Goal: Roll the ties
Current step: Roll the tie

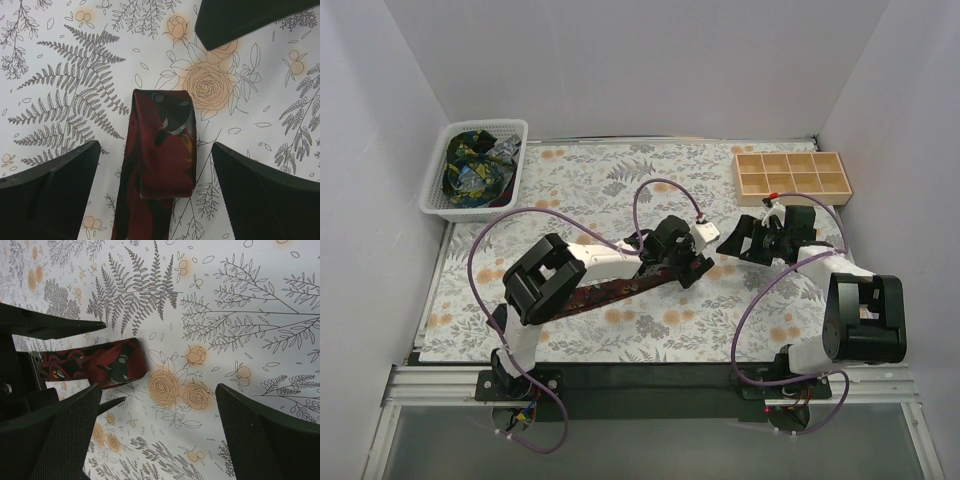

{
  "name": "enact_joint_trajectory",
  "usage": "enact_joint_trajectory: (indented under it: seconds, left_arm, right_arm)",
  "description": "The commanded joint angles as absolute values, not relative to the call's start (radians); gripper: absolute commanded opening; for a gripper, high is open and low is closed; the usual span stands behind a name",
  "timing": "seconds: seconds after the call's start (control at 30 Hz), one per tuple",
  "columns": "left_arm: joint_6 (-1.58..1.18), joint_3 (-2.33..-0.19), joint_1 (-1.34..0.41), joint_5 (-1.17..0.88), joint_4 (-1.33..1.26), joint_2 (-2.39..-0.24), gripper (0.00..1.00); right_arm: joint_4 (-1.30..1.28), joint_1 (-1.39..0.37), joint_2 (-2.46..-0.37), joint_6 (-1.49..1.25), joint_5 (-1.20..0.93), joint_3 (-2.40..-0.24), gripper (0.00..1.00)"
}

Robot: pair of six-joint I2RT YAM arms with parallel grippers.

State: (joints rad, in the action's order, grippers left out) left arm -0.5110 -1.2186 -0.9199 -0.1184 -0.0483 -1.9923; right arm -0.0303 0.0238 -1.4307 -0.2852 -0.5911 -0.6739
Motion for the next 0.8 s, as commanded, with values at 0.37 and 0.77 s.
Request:
enact_joint_trajectory:
  seconds: [0.37,0.77]
  left_arm:
    - [-0.474,-1.285,-0.913,-0.138,-0.078,-2.069,0.60]
    - [-0.492,-1.241,-0.900,-0.193,-0.106,-2.068,0.39]
  right_arm:
    - [0.058,0.011,-1.509,-0.282,-0.660,-0.709,0.82]
    - [0.103,-0.043,-1.597,-0.293,-0.727,-0.727,0.79]
